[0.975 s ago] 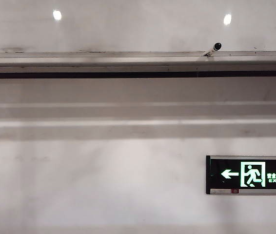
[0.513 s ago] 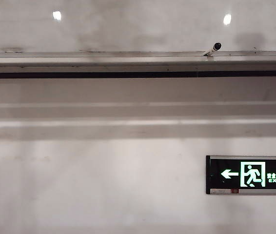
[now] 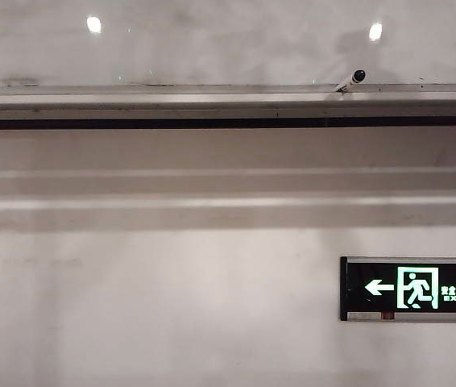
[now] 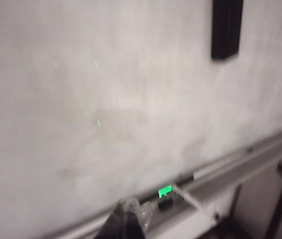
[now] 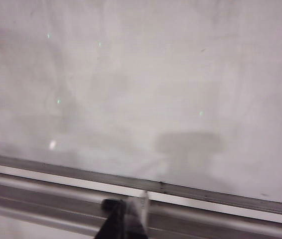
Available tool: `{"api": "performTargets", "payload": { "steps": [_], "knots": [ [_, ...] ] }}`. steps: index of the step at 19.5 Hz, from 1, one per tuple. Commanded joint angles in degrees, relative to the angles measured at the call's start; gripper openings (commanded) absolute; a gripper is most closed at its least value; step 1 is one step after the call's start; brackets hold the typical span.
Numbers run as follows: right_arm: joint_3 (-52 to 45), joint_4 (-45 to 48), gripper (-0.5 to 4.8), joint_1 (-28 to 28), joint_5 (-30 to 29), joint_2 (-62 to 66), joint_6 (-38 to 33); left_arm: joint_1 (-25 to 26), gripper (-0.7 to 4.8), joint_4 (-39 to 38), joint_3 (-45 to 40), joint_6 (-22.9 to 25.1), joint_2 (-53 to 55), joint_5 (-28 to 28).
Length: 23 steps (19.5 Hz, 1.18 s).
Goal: Take a marker from the whiteboard tray, write "Hi!" on the whiteboard, and then put the marker back vertically into the whiteboard tray.
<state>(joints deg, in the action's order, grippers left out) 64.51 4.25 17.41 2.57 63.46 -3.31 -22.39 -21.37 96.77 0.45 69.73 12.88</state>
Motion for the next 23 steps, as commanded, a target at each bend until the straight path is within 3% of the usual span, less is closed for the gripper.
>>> {"api": "performTargets", "payload": {
  "steps": [1, 3, 4, 7, 9, 12, 14, 23],
  "knots": [
    [0.2, 1.6, -0.06, 0.3, 0.0, 1.1, -0.1, -3.0, -0.06, -4.9, 2.0, 0.8, 1.3, -3.6],
    [0.1, 2.0, -0.03, 0.3, 0.1, 1.9, -0.1, -4.0, -0.06, -6.8, 2.0, 2.2, 1.4, -5.4],
    [0.1, 2.1, 0.26, 0.3, 0.2, 2.2, -0.1, -4.1, -0.06, -6.9, 2.0, 2.5, 1.4, -5.3],
    [0.1, 4.1, 3.44, 0.3, 0.7, 4.7, -0.1, -5.0, -0.06, -6.1, 2.0, 2.5, 1.4, -5.0],
    [0.0, 6.0, 3.5, 0.3, 0.7, 7.1, -0.2, -5.0, -0.06, -5.7, 2.0, 2.5, 1.3, -4.9],
    [-1.9, 13.3, 3.06, 0.3, 0.7, 10.2, -2.1, -5.0, -0.06, -5.7, 2.0, 2.6, 1.3, -4.9],
    [-4.3, 19.1, 3.44, 0.3, 0.7, 11.8, -2.3, -5.0, -0.06, -5.7, 2.0, 2.5, 1.3, -4.7],
    [-5.6, 27.9, 3.46, 0.2, 1.3, 22.2, -1.2, -5.0, -0.06, -5.9, 2.0, 2.5, 1.3, -2.6]
  ]
}}
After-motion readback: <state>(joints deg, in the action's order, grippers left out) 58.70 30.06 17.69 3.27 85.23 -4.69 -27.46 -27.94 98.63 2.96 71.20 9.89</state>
